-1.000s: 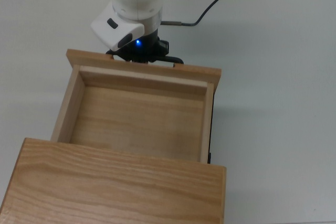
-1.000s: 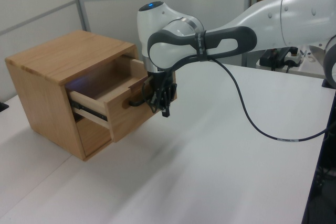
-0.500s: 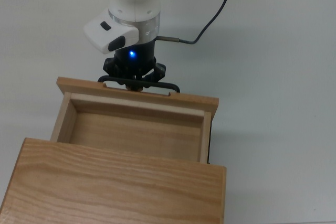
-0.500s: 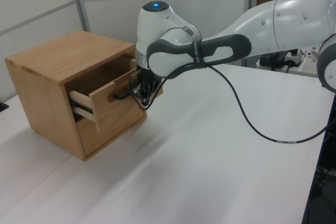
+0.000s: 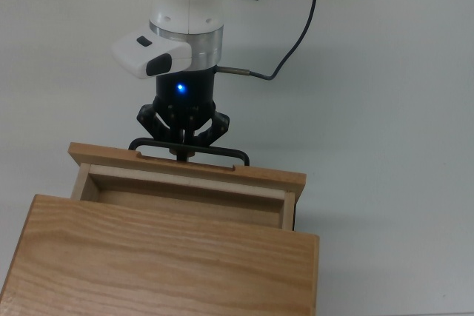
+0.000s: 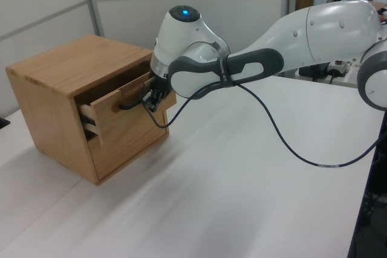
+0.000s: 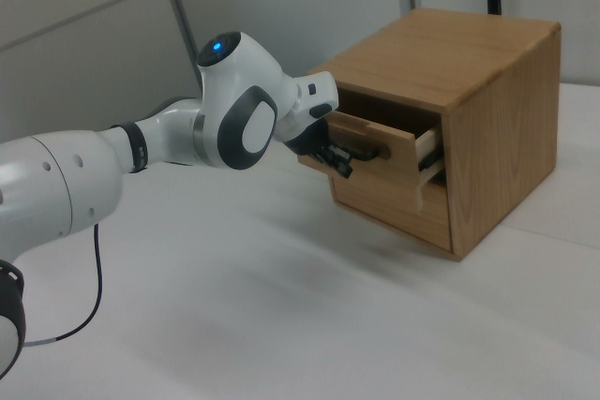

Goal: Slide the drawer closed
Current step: 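Push the drawer front with the gripper into the wooden cabinet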

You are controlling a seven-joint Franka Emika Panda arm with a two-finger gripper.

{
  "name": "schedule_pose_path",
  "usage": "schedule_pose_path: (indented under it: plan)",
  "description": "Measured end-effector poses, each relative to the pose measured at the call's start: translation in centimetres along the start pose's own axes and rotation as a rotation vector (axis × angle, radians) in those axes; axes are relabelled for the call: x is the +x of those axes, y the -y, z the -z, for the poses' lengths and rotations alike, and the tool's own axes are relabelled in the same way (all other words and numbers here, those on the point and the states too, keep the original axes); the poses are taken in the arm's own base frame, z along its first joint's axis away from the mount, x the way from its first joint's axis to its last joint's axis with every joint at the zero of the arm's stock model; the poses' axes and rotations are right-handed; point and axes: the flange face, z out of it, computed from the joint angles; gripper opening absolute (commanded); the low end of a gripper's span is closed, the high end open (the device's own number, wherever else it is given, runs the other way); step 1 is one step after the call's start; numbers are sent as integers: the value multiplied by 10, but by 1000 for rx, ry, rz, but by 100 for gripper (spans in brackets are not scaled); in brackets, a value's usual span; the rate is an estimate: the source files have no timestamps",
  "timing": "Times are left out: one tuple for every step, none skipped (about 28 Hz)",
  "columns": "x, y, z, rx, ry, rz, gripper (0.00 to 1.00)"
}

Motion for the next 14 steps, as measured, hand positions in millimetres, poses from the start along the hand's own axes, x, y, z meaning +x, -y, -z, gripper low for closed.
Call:
schedule_pose_path:
  plan:
    - [0,-2,-1,-2,-1,-2,0]
    - [1,-4,-1,-4,-1,-4,0]
    - [1,-5,-1,-5,-1,-6,0]
    - [1,-7,-1,-6,-1,-7,0]
    - [1,-8,-1,-6,-1,-9,0]
    - [1,-9,-1,-7,-1,-10,0]
    - [1,-9,-1,-7,-1,-11,0]
    - [1,-9,-1,-7,-1,-12,0]
    - [1,-9,-1,-7,-1,-14,0]
    - [1,-9,-1,-7,-1,-18,0]
    - [1,-9,-1,-7,-2,-22,0]
    - [1,-9,-1,-7,-2,-28,0]
    - [2,-9,-1,-7,-2,-32,0]
    - [2,-9,0,-7,-3,-36,0]
